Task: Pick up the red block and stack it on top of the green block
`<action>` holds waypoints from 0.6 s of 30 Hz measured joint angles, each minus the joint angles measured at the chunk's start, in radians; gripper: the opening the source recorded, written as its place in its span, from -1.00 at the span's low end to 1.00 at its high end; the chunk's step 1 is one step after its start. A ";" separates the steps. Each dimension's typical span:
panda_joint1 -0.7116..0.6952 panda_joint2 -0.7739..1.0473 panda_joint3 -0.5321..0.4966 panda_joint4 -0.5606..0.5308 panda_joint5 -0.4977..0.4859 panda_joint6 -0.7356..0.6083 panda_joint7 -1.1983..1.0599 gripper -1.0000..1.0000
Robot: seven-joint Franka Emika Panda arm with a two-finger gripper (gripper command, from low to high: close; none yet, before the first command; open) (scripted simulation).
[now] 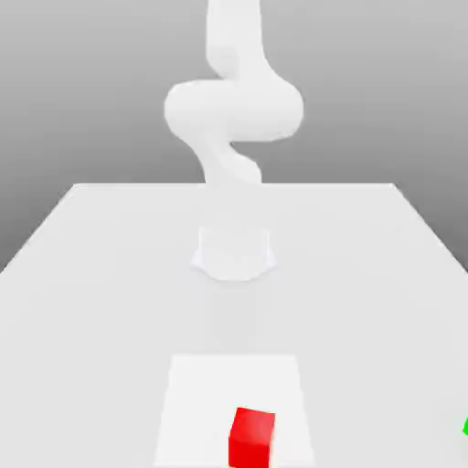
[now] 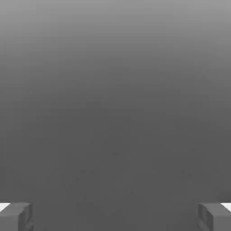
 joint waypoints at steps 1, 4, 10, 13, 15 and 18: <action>-0.006 0.039 0.007 -0.006 0.000 0.014 0.010 0.00; -0.017 0.151 0.022 -0.023 -0.005 0.056 0.042 0.00; -0.033 0.369 0.048 -0.057 -0.019 0.136 0.109 0.00; -0.039 0.477 0.058 -0.074 -0.027 0.176 0.143 0.00; -0.041 0.550 0.063 -0.085 -0.032 0.203 0.166 0.00; -0.040 0.659 0.067 -0.102 -0.039 0.243 0.199 0.00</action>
